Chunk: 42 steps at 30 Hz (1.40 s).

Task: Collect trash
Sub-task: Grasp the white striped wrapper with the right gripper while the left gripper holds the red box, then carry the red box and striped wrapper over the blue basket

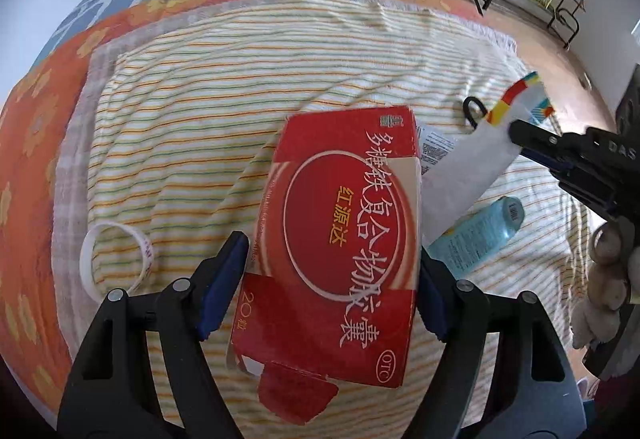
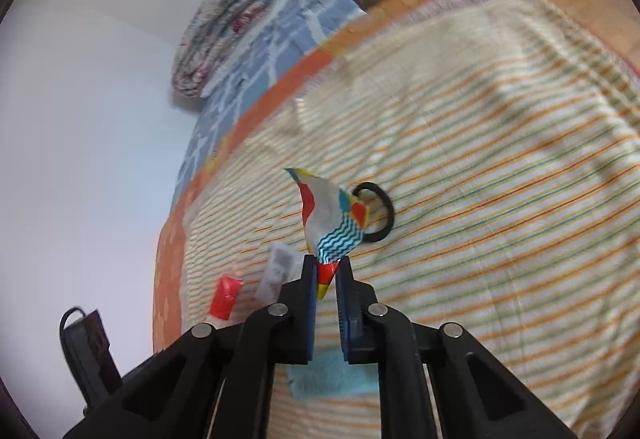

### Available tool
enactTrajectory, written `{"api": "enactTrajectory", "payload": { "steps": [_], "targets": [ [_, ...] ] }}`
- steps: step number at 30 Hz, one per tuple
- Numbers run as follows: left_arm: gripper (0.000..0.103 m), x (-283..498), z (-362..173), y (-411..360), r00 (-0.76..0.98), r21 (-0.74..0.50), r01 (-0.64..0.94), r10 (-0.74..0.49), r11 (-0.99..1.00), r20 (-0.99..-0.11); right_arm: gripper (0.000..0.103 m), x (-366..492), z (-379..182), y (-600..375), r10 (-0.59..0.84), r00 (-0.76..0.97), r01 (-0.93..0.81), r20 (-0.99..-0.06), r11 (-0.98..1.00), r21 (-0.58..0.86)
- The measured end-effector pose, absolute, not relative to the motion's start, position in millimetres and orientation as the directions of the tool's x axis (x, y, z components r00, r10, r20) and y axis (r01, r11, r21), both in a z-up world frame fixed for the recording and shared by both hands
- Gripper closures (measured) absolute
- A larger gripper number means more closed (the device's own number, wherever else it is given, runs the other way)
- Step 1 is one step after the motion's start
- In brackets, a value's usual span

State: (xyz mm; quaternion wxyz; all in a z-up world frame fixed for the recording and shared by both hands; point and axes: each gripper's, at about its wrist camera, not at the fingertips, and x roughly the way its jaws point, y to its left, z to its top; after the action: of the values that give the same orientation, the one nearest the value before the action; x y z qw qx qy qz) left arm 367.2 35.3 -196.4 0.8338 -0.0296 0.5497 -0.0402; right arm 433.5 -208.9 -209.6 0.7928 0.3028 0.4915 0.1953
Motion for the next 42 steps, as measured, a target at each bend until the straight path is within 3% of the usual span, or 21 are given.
{"api": "enactTrajectory", "payload": {
  "steps": [1, 3, 4, 18, 29, 42],
  "targets": [
    [0.031, 364.5, -193.3, 36.3, 0.396, -0.095, 0.032, -0.1, 0.995, -0.913, 0.097, 428.4, -201.5, -208.0, 0.607, 0.449, -0.035, -0.656, 0.746, 0.665],
    [0.083, 357.9, -187.4, 39.1, 0.391, -0.08, 0.023, -0.083, 0.997, -0.917, 0.097, 419.7, -186.3, -204.8, 0.602, 0.463, -0.09, -0.651, 0.762, 0.641],
    [0.086, 356.0, -186.4, 40.5, 0.382, -0.091, 0.021, -0.091, 0.996, -0.919, 0.098, 413.3, -176.6, -202.7, 0.593, 0.476, -0.124, -0.65, 0.777, 0.618],
    [0.087, 317.4, -169.7, 72.1, 0.421, -0.137, -0.045, -0.105, 0.99, -0.901, 0.099, 341.8, -102.9, -207.6, 0.567, 0.536, -0.291, -0.625, 0.82, 0.494],
    [0.087, 236.2, -140.4, 67.2, 0.448, -0.206, -0.007, -0.181, 0.978, -0.875, 0.1, 262.5, -58.8, -187.6, 0.622, 0.513, -0.468, -0.591, 0.78, 0.416],
    [0.087, 133.6, -137.0, 35.3, 0.38, -0.263, 0.061, -0.266, 0.963, -0.886, 0.1, 171.6, -60.6, -188.9, 0.639, 0.457, -0.546, -0.618, 0.751, 0.373]
  ]
}}
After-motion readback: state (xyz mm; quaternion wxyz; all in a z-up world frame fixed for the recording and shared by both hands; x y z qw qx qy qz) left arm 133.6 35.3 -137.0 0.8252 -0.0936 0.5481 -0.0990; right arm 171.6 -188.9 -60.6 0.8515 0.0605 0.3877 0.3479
